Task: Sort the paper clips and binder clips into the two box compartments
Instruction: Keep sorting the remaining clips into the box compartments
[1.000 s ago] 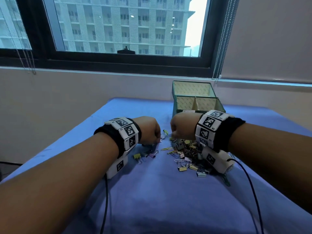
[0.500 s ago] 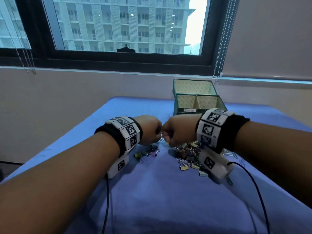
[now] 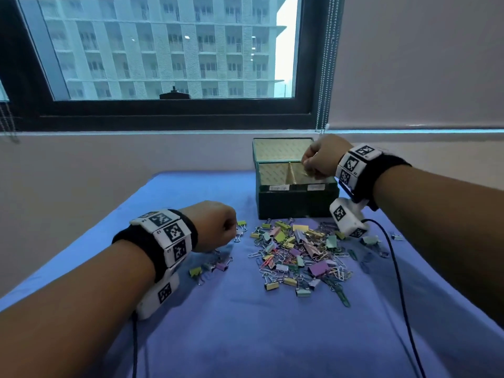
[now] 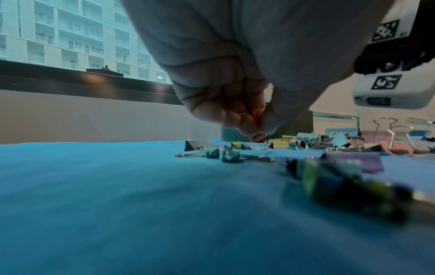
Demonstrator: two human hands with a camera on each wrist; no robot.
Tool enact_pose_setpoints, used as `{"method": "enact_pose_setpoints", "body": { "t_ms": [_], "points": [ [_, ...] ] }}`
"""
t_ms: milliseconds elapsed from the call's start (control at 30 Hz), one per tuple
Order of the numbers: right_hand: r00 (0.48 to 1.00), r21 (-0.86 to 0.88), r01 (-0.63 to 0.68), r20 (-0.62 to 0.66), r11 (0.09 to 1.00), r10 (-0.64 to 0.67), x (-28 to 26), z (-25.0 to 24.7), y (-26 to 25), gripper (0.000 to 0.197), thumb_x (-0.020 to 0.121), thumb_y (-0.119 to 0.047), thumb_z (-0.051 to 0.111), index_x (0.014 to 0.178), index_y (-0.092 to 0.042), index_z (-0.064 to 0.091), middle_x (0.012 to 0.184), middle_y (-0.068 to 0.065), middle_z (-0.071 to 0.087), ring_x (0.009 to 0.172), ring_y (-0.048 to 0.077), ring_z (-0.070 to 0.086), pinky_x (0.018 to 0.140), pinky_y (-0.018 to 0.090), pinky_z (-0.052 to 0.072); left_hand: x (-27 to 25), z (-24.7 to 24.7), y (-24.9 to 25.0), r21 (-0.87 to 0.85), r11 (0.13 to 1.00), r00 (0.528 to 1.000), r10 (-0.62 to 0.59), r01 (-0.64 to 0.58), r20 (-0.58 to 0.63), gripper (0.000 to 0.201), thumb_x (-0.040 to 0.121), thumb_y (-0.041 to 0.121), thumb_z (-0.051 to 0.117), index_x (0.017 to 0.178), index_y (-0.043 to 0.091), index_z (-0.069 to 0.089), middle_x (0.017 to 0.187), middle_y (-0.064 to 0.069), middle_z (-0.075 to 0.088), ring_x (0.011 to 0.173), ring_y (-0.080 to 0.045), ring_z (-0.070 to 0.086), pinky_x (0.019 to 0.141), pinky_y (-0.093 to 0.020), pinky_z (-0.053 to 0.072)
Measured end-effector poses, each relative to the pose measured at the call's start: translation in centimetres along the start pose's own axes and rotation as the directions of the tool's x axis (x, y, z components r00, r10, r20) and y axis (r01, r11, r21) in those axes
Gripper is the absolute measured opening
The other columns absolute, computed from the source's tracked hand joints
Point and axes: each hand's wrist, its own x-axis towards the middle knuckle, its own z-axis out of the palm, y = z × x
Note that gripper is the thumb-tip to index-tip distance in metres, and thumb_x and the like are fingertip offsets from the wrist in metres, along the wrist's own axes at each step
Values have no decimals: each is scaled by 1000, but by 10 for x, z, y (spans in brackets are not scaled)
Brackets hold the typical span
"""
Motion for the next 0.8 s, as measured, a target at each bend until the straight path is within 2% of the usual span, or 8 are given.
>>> {"method": "enact_pose_setpoints", "body": {
  "t_ms": [167,233,300,367,533,633,733,800],
  "points": [
    [978,-337,202,17,920,-209,-38,-15,14,8,87,-14,63,88,-16,70,88,-1,70,84,18,66,82,35,56,2,-2,0,-53,999,1000,11,-11,-6,13,95,31,53,89,22,59,76,15,54,76,-13,52,68,-24,39],
    [950,-465,304,211,832,-229,-72,-22,26,9,88,-18,61,91,-21,69,87,-7,66,84,14,61,83,32,53,3,-8,0,-44,999,999,7,-5,48,14,95,33,53,90,22,60,77,16,55,77,-13,54,68,-24,40],
    [889,-556,351,451,754,-81,-101,-27,45,12,85,-25,66,96,-24,70,84,-10,64,79,12,59,77,27,49,9,-20,1,-8,1000,995,-2,3,98,12,95,33,53,91,25,61,82,15,59,78,-12,56,68,-23,41],
    [840,-601,304,535,739,90,-117,-29,64,22,77,-32,73,99,-27,70,90,-7,70,80,15,63,73,27,51,25,-37,8,1,1000,998,-13,13,58,11,93,30,54,89,25,63,83,13,63,77,-12,57,65,-23,43],
    [875,-528,254,483,810,40,-117,-25,79,35,72,-45,78,100,-25,67,96,-3,71,86,18,67,79,32,56,97,-64,56,-89,996,987,-44,31,-154,19,89,31,57,85,15,67,78,1,67,74,-21,63,71,-28,50],
    [876,-458,246,483,854,6,-115,-20,82,29,70,-39,80,94,-30,68,91,-6,70,83,17,67,80,34,57,136,-60,81,-232,972,965,-90,31,-245,18,88,30,58,87,16,69,78,2,70,77,-21,67,76,-32,56],
    [891,-425,252,453,869,-37,-114,-17,83,11,79,-26,73,90,-27,69,83,-10,65,80,16,62,79,29,54,156,-52,92,-356,934,979,-111,44,-172,32,91,28,61,121,19,65,106,0,72,95,-20,69,90,-33,54],
    [893,-462,295,446,836,-69,-114,-14,79,11,84,-20,64,93,-22,70,90,-6,67,84,18,61,79,30,52,155,-52,87,-380,924,987,-92,35,-134,38,92,23,60,130,20,60,117,0,69,94,-20,68,91,-32,53]
  ]
}}
